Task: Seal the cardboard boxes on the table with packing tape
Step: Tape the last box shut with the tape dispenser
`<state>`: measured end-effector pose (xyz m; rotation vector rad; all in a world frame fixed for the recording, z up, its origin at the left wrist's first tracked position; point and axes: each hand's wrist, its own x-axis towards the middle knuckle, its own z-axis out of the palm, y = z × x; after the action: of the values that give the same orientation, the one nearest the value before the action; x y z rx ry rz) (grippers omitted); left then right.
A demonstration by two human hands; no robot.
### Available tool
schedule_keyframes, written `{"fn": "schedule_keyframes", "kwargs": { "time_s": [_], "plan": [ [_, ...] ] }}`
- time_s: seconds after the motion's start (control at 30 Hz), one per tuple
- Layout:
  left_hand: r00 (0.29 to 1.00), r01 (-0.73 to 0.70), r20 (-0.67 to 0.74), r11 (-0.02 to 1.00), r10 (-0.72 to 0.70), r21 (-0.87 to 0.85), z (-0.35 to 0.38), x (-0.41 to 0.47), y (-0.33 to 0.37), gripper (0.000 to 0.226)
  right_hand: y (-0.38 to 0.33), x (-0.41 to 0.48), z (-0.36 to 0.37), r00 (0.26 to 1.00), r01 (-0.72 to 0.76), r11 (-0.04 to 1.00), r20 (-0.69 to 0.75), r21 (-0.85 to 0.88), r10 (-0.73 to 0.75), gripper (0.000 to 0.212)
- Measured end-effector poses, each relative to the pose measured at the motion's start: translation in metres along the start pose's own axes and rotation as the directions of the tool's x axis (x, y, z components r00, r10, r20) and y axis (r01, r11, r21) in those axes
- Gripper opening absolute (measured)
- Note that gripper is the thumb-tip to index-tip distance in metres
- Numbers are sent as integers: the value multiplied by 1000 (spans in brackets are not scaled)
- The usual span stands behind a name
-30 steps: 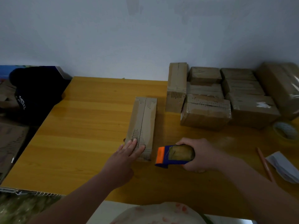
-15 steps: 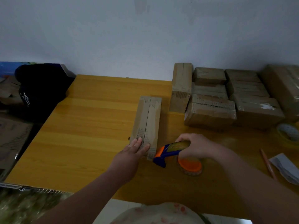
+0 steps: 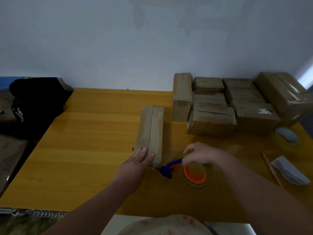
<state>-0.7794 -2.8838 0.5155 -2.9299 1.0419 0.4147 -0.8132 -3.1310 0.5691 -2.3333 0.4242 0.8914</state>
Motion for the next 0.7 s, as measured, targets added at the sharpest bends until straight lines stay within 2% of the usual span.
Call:
{"fn": "schedule_keyframes", "kwargs": {
  "time_s": [0.07, 0.1, 0.2, 0.27, 0.37, 0.47, 0.6, 0.67, 0.7],
  "plan": [
    [1000, -12, 4, 1000, 12, 11, -2, -1, 0, 66, 2, 0, 8, 1000, -22, 994, -21, -109, 20, 57],
    [1000, -13, 4, 1000, 13, 19, -4, -1, 0, 65, 4, 0, 11, 999, -28, 994, -36, -104, 25, 59],
    [1000, -4, 11, 999, 4, 49, -7, -1, 1, 67, 9, -8, 10, 993, -25, 1000, -113, 18, 27, 66],
    [1000, 8, 1, 997, -8, 79, -8, 1, 1, 67, 12, -14, 5, 976, -12, 997, -216, 80, 30, 68],
    [976, -99, -190, 993, 111, 71, -11, 3, -1, 59, 22, -16, 1, 911, 29, 983, -410, 179, 48, 59],
    [960, -116, -241, 986, 143, 123, -15, 7, -7, 47, 32, -13, 5, 855, 32, 982, -514, 184, 69, 48],
    [943, -80, -319, 995, 97, 66, -53, 11, -6, 30, 45, -11, 17, 872, -48, 997, -484, 65, 74, 59],
    [922, -48, -386, 998, 28, -41, -80, 14, -3, 7, 53, -9, 22, 894, -96, 995, -440, 1, 86, 67],
    [924, -15, -382, 995, -22, -94, -96, 16, -2, 9, 56, -8, 24, 901, -126, 991, -422, -39, 98, 72]
  ]
}}
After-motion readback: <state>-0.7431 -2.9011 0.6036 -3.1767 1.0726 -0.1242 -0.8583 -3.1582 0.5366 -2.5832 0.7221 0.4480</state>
